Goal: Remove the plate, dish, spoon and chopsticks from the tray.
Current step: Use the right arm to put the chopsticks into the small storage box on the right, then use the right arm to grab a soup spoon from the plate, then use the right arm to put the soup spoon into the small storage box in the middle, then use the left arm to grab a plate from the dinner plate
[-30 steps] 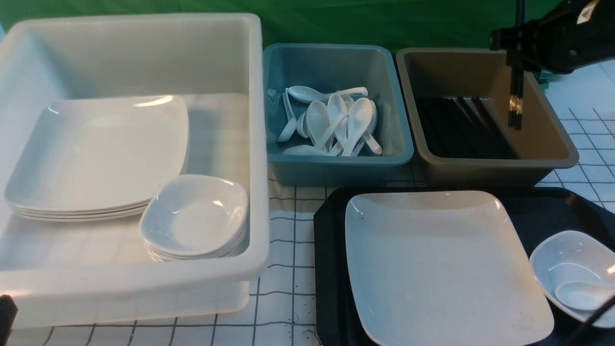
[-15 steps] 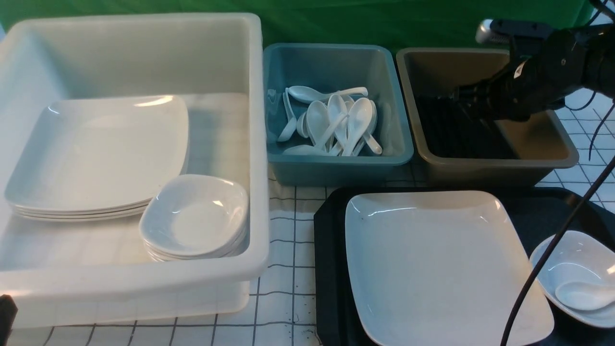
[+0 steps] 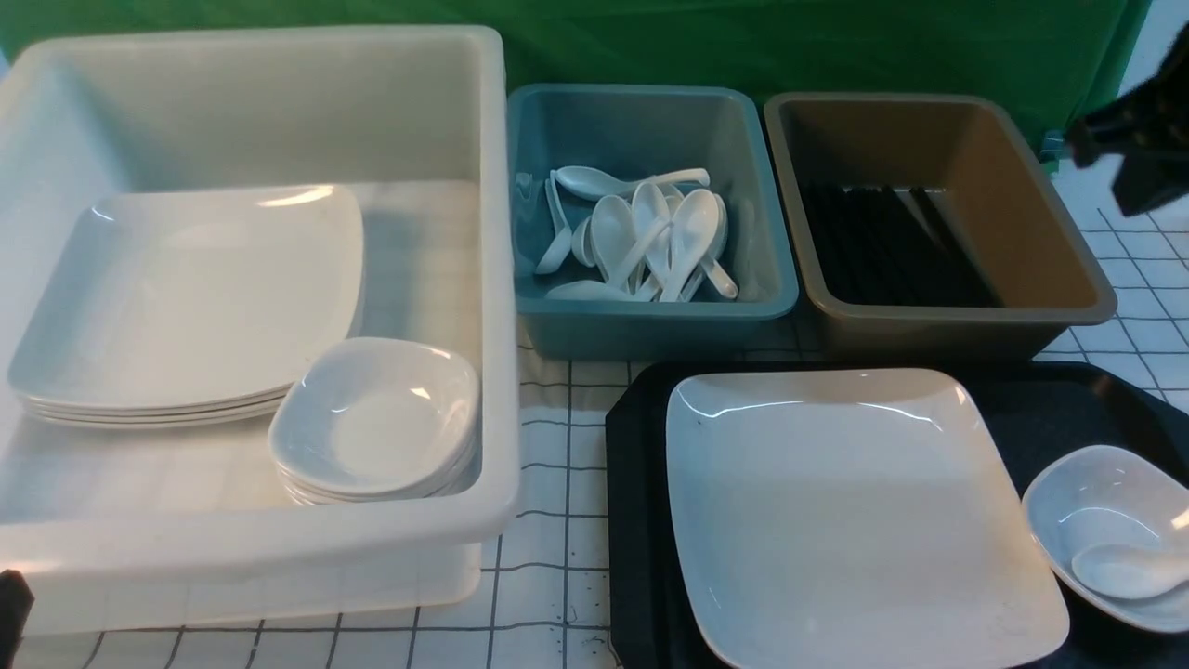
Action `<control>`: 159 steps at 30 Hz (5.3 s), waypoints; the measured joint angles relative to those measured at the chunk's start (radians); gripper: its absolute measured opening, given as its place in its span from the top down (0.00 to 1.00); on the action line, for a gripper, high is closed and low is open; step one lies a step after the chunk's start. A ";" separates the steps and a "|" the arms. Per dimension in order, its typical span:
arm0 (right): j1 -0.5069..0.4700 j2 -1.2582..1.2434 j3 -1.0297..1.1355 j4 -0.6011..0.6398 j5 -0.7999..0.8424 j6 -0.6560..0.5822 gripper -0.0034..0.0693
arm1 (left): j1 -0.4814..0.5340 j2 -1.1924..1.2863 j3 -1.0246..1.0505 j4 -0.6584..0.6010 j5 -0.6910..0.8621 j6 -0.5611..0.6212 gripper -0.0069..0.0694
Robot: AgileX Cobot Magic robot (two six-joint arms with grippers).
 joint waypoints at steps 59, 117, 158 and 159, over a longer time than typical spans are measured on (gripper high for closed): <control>-0.325 -0.020 0.794 -0.140 -0.668 1.032 0.77 | 0.000 0.000 0.000 0.000 0.000 0.000 0.88; 0.313 0.082 -0.136 0.270 -0.349 -0.134 0.89 | 0.000 0.000 0.000 0.000 0.001 0.000 0.88; 0.313 -1.255 0.959 0.056 -0.446 0.066 0.91 | 0.000 0.000 -0.010 -0.717 -0.342 -0.475 0.88; 0.313 -1.255 0.958 0.054 -0.453 0.066 0.91 | 0.000 0.000 -0.045 -0.687 -0.298 -0.487 0.88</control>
